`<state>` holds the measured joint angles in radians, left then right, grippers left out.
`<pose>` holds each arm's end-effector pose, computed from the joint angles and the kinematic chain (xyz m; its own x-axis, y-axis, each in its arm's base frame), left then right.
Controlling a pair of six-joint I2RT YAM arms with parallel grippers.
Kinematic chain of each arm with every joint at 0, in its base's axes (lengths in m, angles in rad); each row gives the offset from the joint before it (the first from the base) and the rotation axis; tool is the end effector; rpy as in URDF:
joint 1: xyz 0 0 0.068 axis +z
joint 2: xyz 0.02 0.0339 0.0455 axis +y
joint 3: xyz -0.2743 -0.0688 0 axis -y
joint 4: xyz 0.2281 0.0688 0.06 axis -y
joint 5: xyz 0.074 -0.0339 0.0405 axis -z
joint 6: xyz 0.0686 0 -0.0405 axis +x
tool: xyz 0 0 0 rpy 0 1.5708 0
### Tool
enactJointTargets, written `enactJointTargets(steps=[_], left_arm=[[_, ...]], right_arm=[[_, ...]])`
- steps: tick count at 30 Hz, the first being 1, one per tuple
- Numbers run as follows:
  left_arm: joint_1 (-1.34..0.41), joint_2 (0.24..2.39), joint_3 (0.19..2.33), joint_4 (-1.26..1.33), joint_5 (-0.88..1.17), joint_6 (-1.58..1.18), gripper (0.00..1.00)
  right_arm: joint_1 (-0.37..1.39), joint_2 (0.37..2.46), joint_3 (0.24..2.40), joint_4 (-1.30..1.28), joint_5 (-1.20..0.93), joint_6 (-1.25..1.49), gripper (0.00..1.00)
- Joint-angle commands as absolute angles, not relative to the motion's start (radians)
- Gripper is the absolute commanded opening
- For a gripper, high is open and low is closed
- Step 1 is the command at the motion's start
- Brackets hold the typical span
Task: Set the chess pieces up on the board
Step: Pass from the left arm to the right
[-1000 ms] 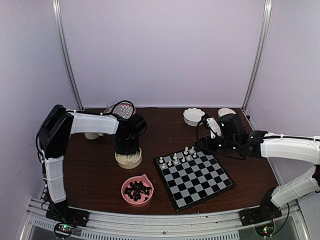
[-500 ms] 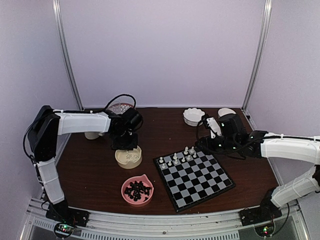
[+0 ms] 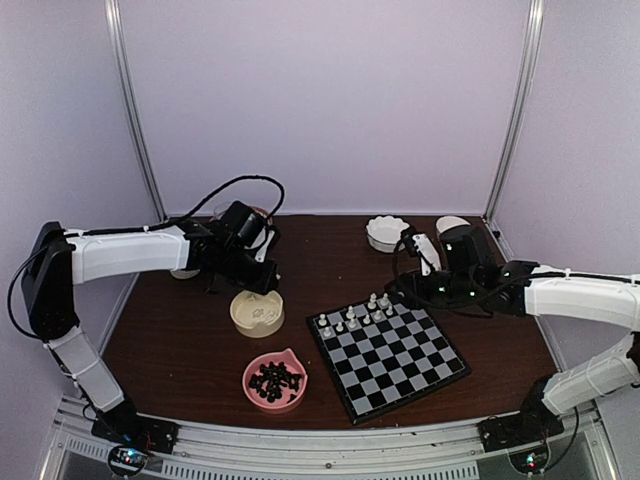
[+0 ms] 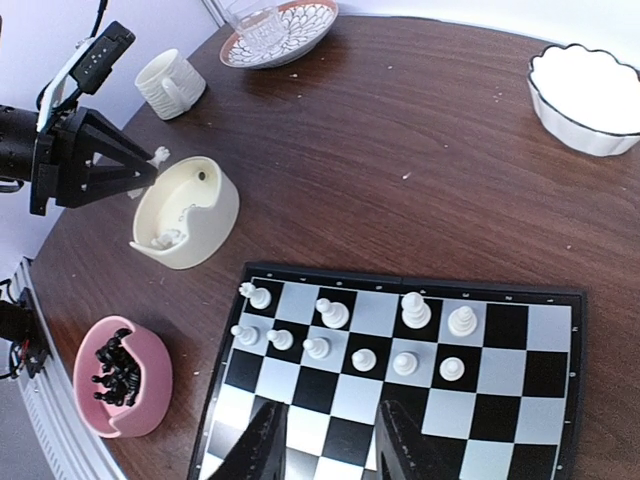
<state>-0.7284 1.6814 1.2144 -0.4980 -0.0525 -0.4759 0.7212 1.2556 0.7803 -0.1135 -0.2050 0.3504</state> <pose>0.2726 -0.2384 0.2199 -0.8396 0.1359 -0.5259 0.2900 0.9308 -0.2225 0.2030 0.1971 0.2449 -0.6573 -0.1304 -0.7423 -0.5834 0.7115 0.3917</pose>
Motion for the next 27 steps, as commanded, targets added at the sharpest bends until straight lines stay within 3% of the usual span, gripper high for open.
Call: enactJointTargets(steps=[1,9,14,27], left_arm=[[-0.753,1.642,1.190,-0.360,0.127,-0.348,0.09],[-0.853,1.614,1.120,-0.167,0.292,-0.229,0.09],[-0.860,1.569,0.961,0.108,0.362,-0.249,0.09],[-0.973,1.504,0.901,0.098,0.265,-0.117,0.09]], right_arm=[[0.721,1.220,0.790,-0.078,-0.328,0.401,0.34],[0.721,1.256,0.805,-0.016,-0.518,0.485,0.34],[0.724,1.315,0.793,0.122,-0.582,0.544,0.35],[0.856,1.493,0.805,0.289,-0.590,0.496,0.45]])
